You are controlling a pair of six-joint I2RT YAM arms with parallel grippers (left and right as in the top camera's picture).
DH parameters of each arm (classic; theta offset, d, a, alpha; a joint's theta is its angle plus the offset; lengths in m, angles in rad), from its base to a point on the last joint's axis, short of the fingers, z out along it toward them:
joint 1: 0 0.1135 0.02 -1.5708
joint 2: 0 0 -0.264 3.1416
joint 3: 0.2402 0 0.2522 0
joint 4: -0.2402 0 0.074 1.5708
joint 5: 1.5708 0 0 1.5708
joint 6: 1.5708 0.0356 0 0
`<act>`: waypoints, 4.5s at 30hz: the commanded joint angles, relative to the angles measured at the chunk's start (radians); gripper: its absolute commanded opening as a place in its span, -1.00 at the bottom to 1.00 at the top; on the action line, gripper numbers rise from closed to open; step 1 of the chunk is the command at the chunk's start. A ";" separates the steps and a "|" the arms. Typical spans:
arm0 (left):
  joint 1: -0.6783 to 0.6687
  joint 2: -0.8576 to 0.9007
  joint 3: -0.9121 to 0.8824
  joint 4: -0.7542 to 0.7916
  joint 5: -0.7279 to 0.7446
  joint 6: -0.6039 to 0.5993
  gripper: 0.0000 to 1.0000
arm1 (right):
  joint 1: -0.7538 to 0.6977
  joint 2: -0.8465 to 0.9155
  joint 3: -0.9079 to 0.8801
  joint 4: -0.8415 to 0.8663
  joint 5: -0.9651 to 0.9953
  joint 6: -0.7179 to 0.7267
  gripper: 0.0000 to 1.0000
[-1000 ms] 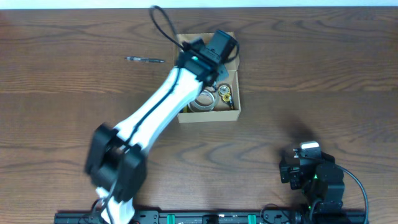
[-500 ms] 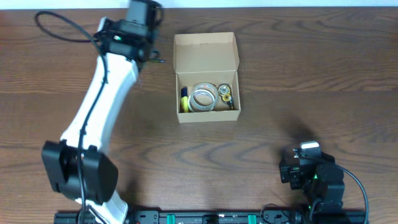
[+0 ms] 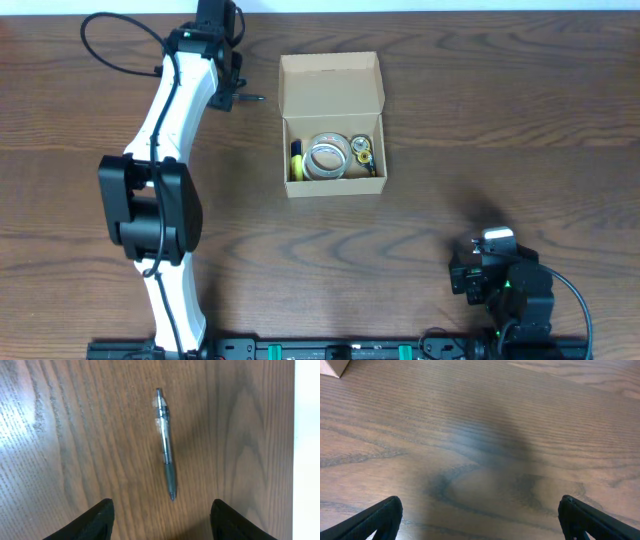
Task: Pack container
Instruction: 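Move the left gripper to the clear pen and grasp it, then carry the clear pen over the box and lower it inside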
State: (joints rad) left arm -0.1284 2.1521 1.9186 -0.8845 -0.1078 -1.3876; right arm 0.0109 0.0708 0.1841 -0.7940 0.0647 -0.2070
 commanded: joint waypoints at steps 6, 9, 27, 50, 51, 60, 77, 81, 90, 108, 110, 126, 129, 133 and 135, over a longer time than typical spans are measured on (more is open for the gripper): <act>0.011 0.120 0.124 -0.074 0.030 0.031 0.25 | 0.008 -0.007 -0.009 -0.001 0.006 0.016 0.98; 0.011 0.156 0.134 -0.087 0.054 0.031 0.25 | 0.008 -0.007 -0.009 -0.001 0.007 0.016 0.98; 0.018 0.262 0.141 -0.081 0.100 0.068 0.04 | 0.008 -0.007 -0.009 -0.001 0.006 0.016 0.98; 0.016 0.325 0.141 0.113 0.114 0.082 0.08 | 0.008 -0.007 -0.009 -0.001 0.006 0.016 0.99; 0.016 0.326 0.141 0.112 0.114 0.082 0.04 | 0.008 -0.007 -0.009 -0.001 0.007 0.016 0.99; 0.016 0.326 0.141 0.056 0.114 0.083 -0.31 | 0.008 -0.007 -0.009 -0.001 0.006 0.016 0.99; 0.010 0.326 0.141 -0.043 0.128 0.083 -0.70 | 0.008 -0.007 -0.009 -0.001 0.007 0.016 0.98; -0.002 0.312 0.141 -0.049 0.135 0.087 -0.80 | 0.008 -0.007 -0.009 -0.001 0.006 0.016 0.99; -0.034 0.148 0.141 -0.186 0.037 0.142 -0.82 | 0.008 -0.007 -0.009 -0.001 0.006 0.016 0.99; -0.291 -0.214 0.140 -0.365 -0.132 0.259 -0.88 | 0.008 -0.007 -0.009 -0.001 0.006 0.016 0.99; -0.338 -0.217 0.140 -0.364 -0.132 0.258 -0.88 | 0.008 -0.007 -0.009 -0.001 0.007 0.016 0.99; -0.568 -0.129 0.119 -0.352 -0.124 0.156 -0.83 | 0.008 -0.007 -0.009 -0.001 0.006 0.016 0.99; -0.568 -0.129 0.075 -0.292 -0.095 0.149 -0.83 | 0.008 -0.007 -0.009 -0.001 0.006 0.016 0.99; -0.568 -0.129 -0.006 -0.182 -0.067 0.138 -0.83 | 0.008 -0.007 -0.009 -0.001 0.007 0.016 0.98; -0.568 -0.129 -0.055 -0.137 -0.050 0.109 -0.83 | 0.008 -0.007 -0.009 -0.001 0.006 0.016 0.98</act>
State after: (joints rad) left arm -0.6975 2.0132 1.9068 -1.0416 -0.1791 -1.2381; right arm 0.0109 0.0708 0.1841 -0.7940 0.0647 -0.2066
